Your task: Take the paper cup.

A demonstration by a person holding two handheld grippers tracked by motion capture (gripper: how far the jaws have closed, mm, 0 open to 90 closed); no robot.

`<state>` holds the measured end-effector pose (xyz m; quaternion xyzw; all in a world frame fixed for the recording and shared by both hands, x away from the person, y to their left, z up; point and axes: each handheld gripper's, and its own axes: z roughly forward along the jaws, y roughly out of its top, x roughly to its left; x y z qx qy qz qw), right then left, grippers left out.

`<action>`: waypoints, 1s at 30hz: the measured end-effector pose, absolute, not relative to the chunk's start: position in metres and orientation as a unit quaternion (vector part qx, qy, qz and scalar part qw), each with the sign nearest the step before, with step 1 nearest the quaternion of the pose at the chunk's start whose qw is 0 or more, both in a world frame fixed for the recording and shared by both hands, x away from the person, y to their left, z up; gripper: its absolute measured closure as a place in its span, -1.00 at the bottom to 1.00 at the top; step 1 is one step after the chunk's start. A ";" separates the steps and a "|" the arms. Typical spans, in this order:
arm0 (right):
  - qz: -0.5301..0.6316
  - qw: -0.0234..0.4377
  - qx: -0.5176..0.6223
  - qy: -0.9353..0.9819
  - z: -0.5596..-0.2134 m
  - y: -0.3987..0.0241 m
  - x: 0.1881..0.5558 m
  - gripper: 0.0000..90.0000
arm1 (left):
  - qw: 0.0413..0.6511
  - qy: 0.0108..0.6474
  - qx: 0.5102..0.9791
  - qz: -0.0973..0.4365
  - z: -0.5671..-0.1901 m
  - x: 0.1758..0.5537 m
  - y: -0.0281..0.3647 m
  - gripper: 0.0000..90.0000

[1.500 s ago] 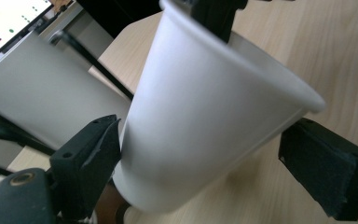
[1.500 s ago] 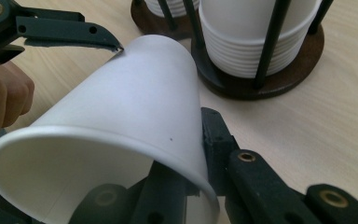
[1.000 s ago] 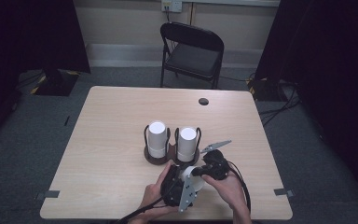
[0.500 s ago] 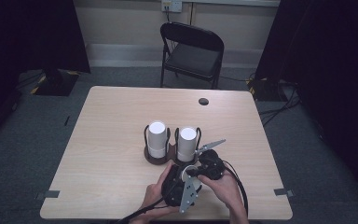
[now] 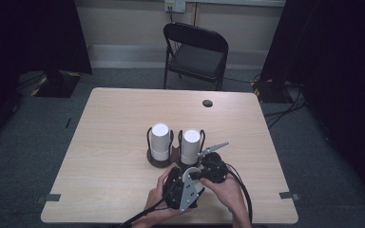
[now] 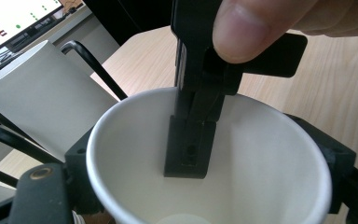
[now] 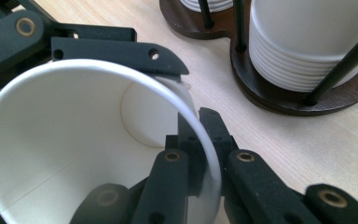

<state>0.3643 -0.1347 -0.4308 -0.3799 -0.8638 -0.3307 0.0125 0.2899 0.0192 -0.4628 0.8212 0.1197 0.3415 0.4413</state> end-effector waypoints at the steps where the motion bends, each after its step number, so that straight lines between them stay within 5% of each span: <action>1: -0.332 0.012 -0.382 -0.862 -0.431 -0.135 0.364 0.95 | 0.443 0.124 0.820 0.340 -0.463 0.290 0.019 -0.54; 11: -0.344 0.000 -0.397 -0.851 -0.426 -0.141 0.362 0.61 | 0.458 0.136 0.822 0.311 -0.460 0.297 0.029 -0.48; 30: -0.391 -0.032 -0.392 -0.832 -0.420 -0.148 0.355 0.28 | 0.494 0.170 0.801 0.290 -0.460 0.301 0.039 -0.48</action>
